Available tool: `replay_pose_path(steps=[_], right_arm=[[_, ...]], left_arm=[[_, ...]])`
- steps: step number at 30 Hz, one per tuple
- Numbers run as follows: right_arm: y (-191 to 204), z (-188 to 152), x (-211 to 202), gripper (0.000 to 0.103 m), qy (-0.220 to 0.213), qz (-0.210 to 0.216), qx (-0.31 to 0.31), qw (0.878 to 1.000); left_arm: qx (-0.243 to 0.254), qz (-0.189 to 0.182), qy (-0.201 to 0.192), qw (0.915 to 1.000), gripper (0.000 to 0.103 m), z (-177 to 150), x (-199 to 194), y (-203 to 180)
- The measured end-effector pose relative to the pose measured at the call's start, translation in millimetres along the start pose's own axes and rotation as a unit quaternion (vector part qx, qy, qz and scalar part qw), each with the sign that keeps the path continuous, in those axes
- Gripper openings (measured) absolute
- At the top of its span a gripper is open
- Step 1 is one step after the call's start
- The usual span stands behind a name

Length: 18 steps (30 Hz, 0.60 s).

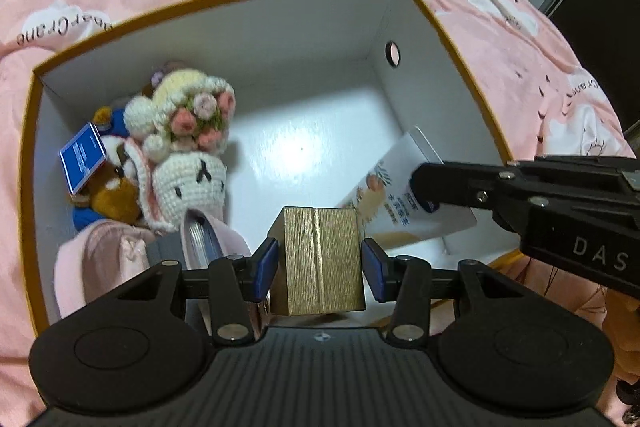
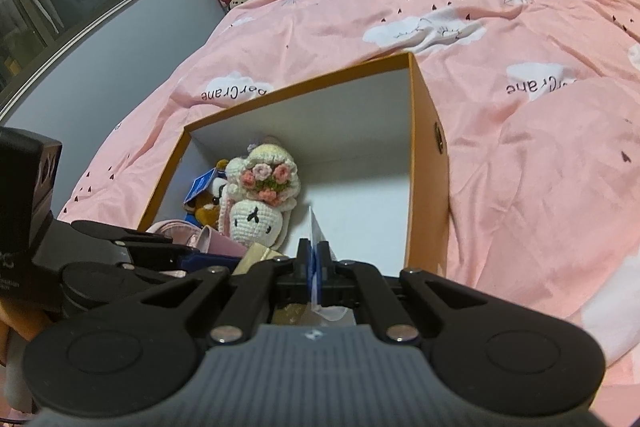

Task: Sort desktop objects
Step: 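Carry the gold box and lotion tube into the shoebox with both tools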

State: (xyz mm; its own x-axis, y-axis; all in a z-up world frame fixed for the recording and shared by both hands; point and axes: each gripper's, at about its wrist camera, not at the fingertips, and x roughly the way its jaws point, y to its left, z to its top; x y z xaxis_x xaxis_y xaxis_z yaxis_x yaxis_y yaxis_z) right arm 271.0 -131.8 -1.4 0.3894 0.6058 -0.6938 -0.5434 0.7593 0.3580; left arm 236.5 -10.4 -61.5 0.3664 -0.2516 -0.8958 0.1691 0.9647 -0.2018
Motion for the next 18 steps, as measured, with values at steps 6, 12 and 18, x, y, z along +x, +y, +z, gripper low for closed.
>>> replay_pose_path(steps=[6,12,18], right_arm=[[-1.0,0.6,6.9,0.002,0.009,0.008,0.007,1.0],[1.3,0.7,11.2,0.002,0.015,0.016,0.01,1.0],[3.0,-1.7,11.9,0.002,0.022,0.014,0.009,1.0]], left_arm=[[-0.003,0.005,0.015,0.9999,0.053,2.1,3.2,0.1],[-0.002,-0.004,0.023,0.9997,0.052,3.7,2.1,4.6],[-0.012,-0.037,-0.005,0.9992,0.052,0.0,-14.8,15.6]])
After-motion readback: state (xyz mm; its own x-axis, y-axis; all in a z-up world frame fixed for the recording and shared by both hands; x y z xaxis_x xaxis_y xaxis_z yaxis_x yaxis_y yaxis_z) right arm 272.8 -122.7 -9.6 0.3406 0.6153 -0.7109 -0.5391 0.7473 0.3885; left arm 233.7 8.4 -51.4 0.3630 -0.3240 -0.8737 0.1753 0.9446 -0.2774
